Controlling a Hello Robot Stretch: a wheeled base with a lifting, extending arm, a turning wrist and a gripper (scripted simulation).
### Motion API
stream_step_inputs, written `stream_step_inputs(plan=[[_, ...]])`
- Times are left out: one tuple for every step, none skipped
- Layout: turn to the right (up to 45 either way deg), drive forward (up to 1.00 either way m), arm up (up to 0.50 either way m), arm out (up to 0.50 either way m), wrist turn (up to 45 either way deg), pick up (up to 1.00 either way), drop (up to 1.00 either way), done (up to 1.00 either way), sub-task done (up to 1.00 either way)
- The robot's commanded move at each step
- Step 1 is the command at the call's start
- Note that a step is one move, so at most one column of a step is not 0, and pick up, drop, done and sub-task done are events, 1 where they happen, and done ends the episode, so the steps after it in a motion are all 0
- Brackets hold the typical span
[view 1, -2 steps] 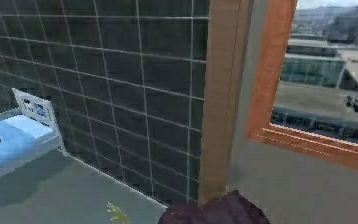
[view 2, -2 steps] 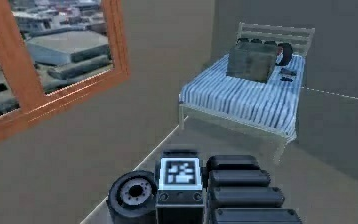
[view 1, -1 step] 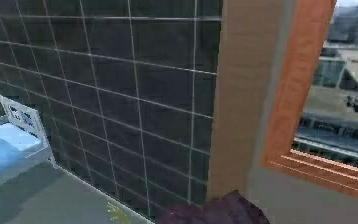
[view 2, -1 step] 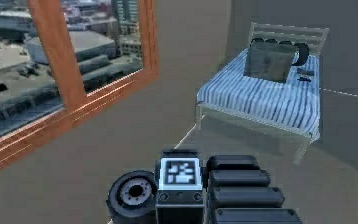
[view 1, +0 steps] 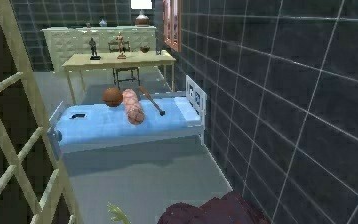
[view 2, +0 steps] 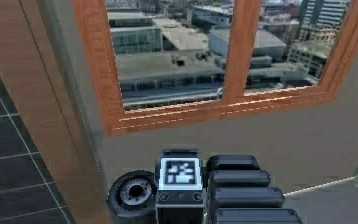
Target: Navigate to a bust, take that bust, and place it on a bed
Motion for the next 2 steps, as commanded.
stream_step_inputs(plan=[[-12.0, 0.0, 0.0, 0.0, 0.0, 0.0, 0.0, 0.0, 0.0], [0.0, 0.85, 0.0, 0.0, 0.0, 0.0, 0.0, 0.0, 0.0]])
